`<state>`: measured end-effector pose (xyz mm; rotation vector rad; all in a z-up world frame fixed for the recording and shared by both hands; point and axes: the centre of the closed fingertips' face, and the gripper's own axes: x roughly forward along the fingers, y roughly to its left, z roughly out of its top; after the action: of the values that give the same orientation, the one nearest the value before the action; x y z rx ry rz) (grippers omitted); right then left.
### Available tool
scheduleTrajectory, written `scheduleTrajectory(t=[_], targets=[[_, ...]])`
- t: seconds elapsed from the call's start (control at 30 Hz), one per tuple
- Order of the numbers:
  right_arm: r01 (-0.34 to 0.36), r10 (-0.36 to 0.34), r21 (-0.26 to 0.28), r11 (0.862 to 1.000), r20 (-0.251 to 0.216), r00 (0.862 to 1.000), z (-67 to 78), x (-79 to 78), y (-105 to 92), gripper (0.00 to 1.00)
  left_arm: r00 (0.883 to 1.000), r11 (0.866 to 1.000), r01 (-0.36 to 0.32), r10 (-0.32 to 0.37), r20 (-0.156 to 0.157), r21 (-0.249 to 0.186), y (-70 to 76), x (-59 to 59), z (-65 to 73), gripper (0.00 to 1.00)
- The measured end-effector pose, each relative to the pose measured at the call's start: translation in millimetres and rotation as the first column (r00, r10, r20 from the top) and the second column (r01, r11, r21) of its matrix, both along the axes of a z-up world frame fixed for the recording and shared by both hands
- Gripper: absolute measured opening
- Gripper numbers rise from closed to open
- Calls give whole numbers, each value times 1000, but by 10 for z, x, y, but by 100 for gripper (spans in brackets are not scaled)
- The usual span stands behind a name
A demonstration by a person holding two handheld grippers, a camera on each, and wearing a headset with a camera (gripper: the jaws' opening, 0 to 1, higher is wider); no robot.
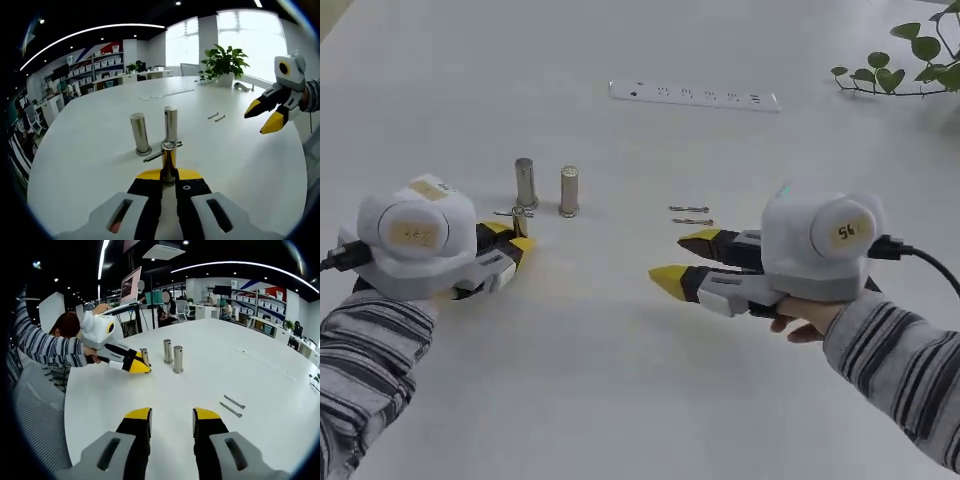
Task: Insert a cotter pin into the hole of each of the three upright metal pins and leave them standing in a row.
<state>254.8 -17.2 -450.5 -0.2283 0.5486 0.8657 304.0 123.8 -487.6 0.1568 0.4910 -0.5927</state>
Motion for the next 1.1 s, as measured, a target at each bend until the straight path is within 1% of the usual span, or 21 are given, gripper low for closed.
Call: scheduleTrajectory(t=[0.2, 0.27, 0.3, 0.33, 0.37, 0.4, 0.43, 0.5, 0.57, 0.63, 0.7, 0.77, 0.8, 0.9, 1.03, 1.1], targets=[[2, -2, 5, 1000, -2, 1000, -9, 10, 0, 29, 1000, 1000, 1, -1, -4, -3, -4, 10, -10, 6], [3, -3, 7, 1000, -3, 1000, -11, 19, -1, 29, 1000, 1000, -7, 8, -18, 8, 9, 5, -42, 7], [4, -4, 6, 1000, -4, 1000, -12, 22, -4, 29, 1000, 1000, -7, 7, -28, 1, 4, -5, -46, 10], [5, -5, 5, 1000, -1, 1000, -8, 29, -8, 29, 1000, 1000, -12, 12, -27, -7, 7, -5, -24, 14], [6, -6, 7, 1000, -1, 1000, -3, 33, -7, 29, 1000, 1000, -13, 13, -15, -17, 1, -5, 12, 19], [7, -7, 10, 1000, -1, 1000, 3, 38, -8, 29, 1000, 1000, -13, 13, -12, -25, 0, -7, 31, 22], [7, -7, 10, 1000, -1, 1000, 4, 43, -9, 29, 1000, 999, -18, 18, -15, -36, 3, -9, 53, 25], [9, -9, 12, 1000, 0, 1000, 12, 56, -6, 29, 1000, 999, -25, 24, -20, -43, 13, -11, 73, 28], [12, -12, 19, 1000, -2, 1000, 26, 78, 7, 29, 999, 999, -29, 28, -19, -43, 21, -27, 91, 35], [14, -14, 26, 1000, -1, 1000, 47, 103, 27, 29, 999, 998, -39, 38, -25, -46, 33, -48, 113, 41], [13, -13, 32, 999, 1, 1000, 77, 134, 54, 29, 999, 998, -38, 37, -20, -57, 26, -70, 153, 47], [9, -9, 40, 999, 9, 1000, 130, 211, 103, 30, 999, 996, -38, 36, -17, -81, 11, -100, 216, 53], [8, -8, 45, 999, 14, 1000, 152, 241, 122, 30, 999, 995, -32, 32, -5, -90, -3, -121, 261, 56], [3, -4, 69, 998, 23, 1000, 222, 367, 216, 30, 1000, 995, -29, 29, 6, -92, -21, -163, 323, 63], [-9, 6, 83, 996, 33, 999, 266, 503, 365, 32, 999, 995, -33, 35, 19, -95, -39, -229, 398, 73], [-16, 12, 88, 996, 39, 999, 278, 549, 440, 33, 999, 995, -48, 49, 14, -88, -22, -260, 418, 75]])
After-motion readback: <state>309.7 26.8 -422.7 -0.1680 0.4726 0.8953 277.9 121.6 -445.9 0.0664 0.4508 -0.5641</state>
